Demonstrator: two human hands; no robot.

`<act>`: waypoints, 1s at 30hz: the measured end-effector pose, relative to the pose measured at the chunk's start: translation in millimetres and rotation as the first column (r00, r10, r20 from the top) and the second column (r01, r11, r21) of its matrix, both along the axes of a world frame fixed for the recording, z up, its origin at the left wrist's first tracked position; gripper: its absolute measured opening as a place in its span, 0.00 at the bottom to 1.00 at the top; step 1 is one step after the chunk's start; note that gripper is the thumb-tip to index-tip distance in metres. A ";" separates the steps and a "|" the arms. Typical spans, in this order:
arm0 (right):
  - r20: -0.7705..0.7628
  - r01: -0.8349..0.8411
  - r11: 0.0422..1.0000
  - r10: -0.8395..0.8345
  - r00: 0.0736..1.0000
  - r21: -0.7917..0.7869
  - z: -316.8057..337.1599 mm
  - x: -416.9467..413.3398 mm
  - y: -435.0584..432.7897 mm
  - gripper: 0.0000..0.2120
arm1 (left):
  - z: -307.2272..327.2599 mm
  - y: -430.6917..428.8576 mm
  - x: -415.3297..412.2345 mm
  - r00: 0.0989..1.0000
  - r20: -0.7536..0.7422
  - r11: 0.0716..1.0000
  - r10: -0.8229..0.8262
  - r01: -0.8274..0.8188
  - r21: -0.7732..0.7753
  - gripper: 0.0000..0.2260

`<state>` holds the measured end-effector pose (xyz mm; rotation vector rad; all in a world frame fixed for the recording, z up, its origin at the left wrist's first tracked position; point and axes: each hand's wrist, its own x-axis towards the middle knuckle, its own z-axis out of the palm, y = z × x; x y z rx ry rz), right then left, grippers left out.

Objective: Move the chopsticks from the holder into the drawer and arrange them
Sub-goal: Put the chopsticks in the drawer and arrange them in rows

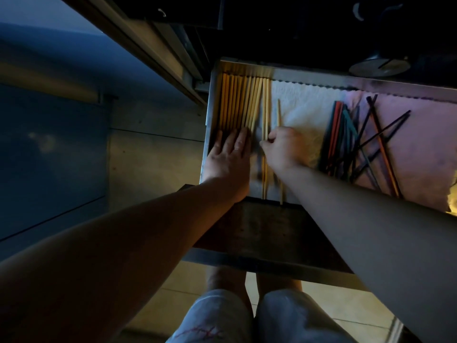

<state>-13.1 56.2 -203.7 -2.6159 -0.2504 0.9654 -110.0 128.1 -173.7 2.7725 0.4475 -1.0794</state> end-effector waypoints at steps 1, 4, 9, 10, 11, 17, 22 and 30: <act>0.003 -0.014 0.999 0.014 1.000 -0.038 -1.5 0.5 3.3 0.10 | 0.7 1.3 -0.6 1.000 0.002 1.000 -0.004 0.004 -0.004 0.35; -0.029 -0.010 0.993 0.006 1.000 -0.116 0.6 5.5 11.8 0.14 | 2.5 2.4 -1.2 1.000 -0.008 1.000 -0.007 0.007 -0.029 0.36; -0.024 0.023 0.983 -0.028 0.999 -0.184 5.9 10.3 19.2 0.19 | 3.6 3.0 0.5 0.999 -0.041 0.997 0.016 -0.019 -0.079 0.40; -0.023 0.030 0.981 -0.035 0.999 -0.191 6.9 9.8 20.7 0.18 | 3.9 3.3 0.6 0.999 -0.043 0.997 0.016 -0.019 -0.081 0.40; -0.029 0.047 0.980 -0.053 0.998 -0.191 6.7 9.4 21.6 0.18 | 4.4 3.4 0.6 0.999 -0.045 0.997 0.015 -0.018 -0.081 0.41; -0.195 0.226 0.962 -0.253 0.948 -0.151 4.9 17.2 22.0 0.13 | 11.7 5.9 4.0 0.996 -0.089 0.994 0.004 -0.014 -0.110 0.41; -0.387 0.349 0.932 -0.359 0.849 -0.099 10.8 23.1 22.0 0.12 | 13.1 7.6 4.0 0.990 -0.126 0.996 -0.058 0.048 -0.080 0.43; -0.445 0.321 0.941 -0.335 0.830 -0.109 9.0 20.8 24.0 0.09 | 13.5 8.1 3.4 0.985 -0.150 0.995 -0.085 0.076 -0.066 0.41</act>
